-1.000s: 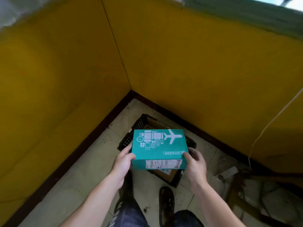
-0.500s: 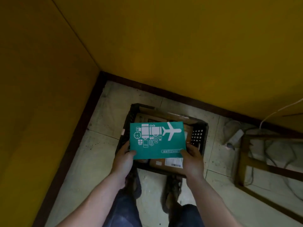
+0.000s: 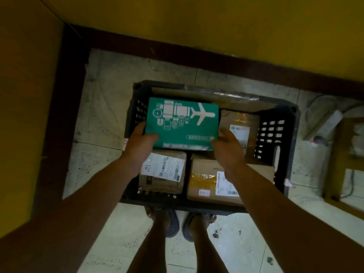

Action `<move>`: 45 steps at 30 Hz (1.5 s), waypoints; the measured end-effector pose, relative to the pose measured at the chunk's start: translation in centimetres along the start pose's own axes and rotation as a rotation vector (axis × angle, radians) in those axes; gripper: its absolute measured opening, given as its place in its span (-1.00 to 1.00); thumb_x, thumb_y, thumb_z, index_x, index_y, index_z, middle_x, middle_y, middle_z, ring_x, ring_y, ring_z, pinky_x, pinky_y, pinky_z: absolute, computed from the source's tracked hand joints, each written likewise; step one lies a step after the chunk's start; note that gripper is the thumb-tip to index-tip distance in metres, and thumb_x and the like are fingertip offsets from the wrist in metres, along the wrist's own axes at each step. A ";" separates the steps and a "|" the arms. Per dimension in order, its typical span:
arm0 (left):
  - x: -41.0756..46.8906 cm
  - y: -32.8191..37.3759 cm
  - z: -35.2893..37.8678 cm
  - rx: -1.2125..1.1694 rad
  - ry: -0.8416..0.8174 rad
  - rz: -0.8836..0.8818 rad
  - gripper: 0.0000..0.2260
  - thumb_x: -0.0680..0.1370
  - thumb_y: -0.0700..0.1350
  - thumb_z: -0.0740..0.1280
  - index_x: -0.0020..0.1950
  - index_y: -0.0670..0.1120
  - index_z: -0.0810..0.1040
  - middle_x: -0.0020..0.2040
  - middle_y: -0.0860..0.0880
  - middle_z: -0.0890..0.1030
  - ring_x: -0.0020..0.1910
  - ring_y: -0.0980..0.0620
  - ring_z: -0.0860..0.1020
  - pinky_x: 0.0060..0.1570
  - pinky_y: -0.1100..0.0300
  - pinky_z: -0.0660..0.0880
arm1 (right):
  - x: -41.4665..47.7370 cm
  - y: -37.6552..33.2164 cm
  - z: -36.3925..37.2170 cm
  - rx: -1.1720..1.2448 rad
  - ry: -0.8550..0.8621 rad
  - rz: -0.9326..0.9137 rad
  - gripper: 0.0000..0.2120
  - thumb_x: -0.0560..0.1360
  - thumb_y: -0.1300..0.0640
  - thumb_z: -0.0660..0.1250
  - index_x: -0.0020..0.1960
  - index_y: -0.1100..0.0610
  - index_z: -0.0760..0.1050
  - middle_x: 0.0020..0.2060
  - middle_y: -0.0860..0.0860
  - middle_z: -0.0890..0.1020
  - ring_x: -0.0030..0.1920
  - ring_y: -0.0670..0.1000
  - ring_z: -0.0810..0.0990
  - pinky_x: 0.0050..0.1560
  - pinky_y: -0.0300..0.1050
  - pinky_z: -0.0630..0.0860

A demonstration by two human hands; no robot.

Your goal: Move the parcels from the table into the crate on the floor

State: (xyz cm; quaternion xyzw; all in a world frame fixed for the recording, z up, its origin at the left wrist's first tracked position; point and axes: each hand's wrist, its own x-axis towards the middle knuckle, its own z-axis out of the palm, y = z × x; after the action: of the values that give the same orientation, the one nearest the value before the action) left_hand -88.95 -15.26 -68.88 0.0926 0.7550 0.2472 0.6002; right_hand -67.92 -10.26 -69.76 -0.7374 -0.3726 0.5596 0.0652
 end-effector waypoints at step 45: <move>-44.2 18.9 9.6 0.057 -0.381 0.420 -0.73 0.67 -0.11 0.16 0.32 -0.04 0.52 0.17 0.02 0.63 0.16 0.07 0.58 0.25 0.10 0.46 | -42.9 -11.1 -26.1 0.146 0.293 -0.173 -0.68 0.57 0.07 0.28 0.32 -0.06 0.49 0.16 -0.10 0.57 0.12 -0.06 0.53 -0.12 -0.29 0.52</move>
State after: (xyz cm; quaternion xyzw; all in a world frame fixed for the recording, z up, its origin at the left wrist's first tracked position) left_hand -71.20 -15.75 -23.21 0.3088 0.5997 0.3228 0.6640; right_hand -54.49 -20.63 -21.20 -0.7695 -0.3795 0.4641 0.2201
